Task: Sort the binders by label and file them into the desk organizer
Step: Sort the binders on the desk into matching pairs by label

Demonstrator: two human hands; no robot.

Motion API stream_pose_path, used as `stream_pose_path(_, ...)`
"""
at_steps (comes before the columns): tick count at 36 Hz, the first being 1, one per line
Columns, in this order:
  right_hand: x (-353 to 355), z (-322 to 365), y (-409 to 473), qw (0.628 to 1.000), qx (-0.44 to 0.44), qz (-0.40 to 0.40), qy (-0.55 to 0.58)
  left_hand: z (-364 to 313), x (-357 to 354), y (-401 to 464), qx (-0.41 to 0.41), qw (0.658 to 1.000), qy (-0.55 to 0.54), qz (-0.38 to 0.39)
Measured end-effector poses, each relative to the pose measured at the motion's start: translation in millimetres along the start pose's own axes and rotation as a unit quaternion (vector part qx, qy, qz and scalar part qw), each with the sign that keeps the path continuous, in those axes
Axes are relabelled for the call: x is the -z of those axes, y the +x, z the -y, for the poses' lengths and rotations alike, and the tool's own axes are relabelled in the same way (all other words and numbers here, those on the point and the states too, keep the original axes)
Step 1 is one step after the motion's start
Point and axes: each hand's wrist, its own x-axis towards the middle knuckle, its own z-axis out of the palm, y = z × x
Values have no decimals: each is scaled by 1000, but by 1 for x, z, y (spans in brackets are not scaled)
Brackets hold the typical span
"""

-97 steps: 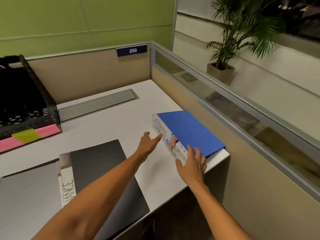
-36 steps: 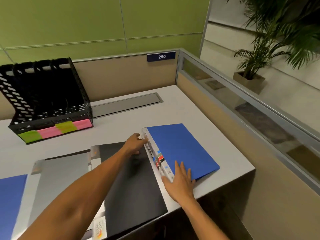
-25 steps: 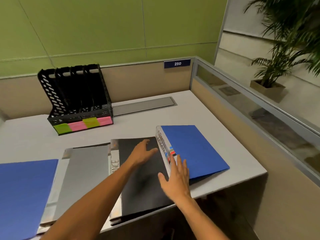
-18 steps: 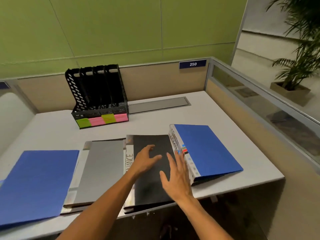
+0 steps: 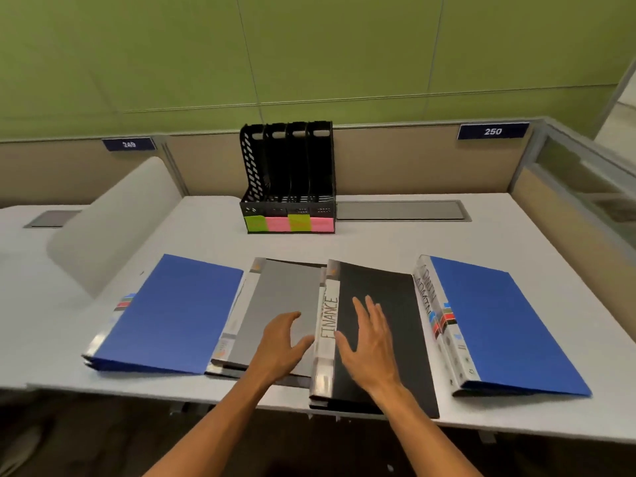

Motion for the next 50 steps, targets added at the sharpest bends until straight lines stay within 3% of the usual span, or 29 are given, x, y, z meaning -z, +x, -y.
stream_pose_path(13, -104, 85, 31, 994, 51, 96, 20, 94, 83, -2, 85, 993, -56, -61)
stream_pose_path(24, -192, 145, 59, 988, 66, 136, 35, 180, 136, 12, 94, 990, -63, -85)
stream_pose_path(35, -274, 207, 78, 980, 68, 189, 3, 270, 213, 44, 134, 963, 8, -232)
stream_pose_path(38, -293, 222, 81, 976, 63, 209, -12, 291, 229, 52, 174, 966, 27, -191)
stream_pose_path(44, -326, 237, 86, 966, 14, 257, -29, 310, 238, 57, 206, 974, -55, -72)
stream_pose_path(50, -341, 238, 85, 949, -19, 306, -75, 307, 245, 63, 194, 972, -114, -68)
